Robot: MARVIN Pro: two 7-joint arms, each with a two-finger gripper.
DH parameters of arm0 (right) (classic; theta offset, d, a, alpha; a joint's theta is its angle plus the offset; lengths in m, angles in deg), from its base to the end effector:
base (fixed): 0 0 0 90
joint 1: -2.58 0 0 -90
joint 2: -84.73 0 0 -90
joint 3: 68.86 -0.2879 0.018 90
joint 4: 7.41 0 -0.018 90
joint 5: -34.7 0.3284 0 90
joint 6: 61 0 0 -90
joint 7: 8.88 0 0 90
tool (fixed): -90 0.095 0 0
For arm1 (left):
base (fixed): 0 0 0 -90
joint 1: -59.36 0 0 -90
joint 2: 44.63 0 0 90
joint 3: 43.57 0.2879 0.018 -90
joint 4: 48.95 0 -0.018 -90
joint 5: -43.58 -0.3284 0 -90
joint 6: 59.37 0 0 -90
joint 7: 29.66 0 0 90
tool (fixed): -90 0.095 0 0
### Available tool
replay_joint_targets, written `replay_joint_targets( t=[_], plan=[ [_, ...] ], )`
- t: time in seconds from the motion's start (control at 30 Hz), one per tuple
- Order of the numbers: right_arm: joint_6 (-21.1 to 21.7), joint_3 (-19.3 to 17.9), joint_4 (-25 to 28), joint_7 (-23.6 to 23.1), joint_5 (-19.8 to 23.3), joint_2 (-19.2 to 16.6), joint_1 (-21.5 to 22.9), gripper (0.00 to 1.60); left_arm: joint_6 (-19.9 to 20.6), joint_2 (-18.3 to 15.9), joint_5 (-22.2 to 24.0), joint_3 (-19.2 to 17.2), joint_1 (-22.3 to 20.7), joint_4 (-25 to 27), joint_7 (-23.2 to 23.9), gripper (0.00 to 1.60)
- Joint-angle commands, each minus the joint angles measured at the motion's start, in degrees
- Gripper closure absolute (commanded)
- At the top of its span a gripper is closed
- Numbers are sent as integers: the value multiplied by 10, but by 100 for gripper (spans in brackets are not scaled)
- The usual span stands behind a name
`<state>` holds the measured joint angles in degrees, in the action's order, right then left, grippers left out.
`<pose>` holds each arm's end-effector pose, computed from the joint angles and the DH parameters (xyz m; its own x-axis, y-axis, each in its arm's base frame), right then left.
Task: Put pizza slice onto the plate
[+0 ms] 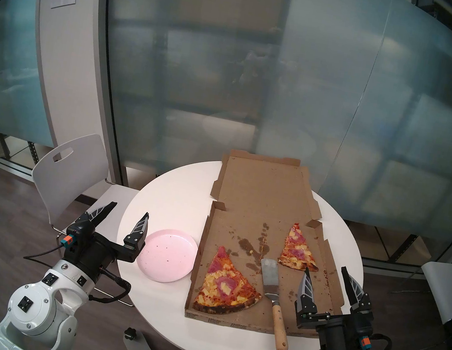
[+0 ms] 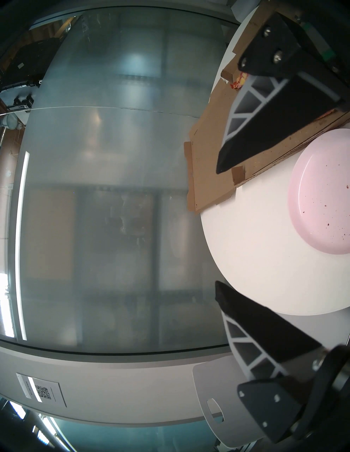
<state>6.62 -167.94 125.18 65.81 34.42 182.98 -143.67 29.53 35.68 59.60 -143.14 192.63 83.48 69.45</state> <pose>0.1732 -0.0244 -0.2582 -0.1310 0.0852 0.9877 0.0591 -0.9939 0.0936 0.2410 0.0438 -0.2333 -0.0199 0.0424 0.9989 -0.1510 -0.9878 0.0389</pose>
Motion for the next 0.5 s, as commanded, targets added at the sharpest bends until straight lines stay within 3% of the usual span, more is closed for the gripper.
replay_joint_targets(
  t=[0.0,0.47],
  plan=[
    [31,-11,27,-10,13,-11,-6,0,-3,0,-1,-1,0,11,0,0],
    [133,-33,59,-62,50,-38,-42,0,-3,-3,0,0,1,11,-2,0]
  ],
)
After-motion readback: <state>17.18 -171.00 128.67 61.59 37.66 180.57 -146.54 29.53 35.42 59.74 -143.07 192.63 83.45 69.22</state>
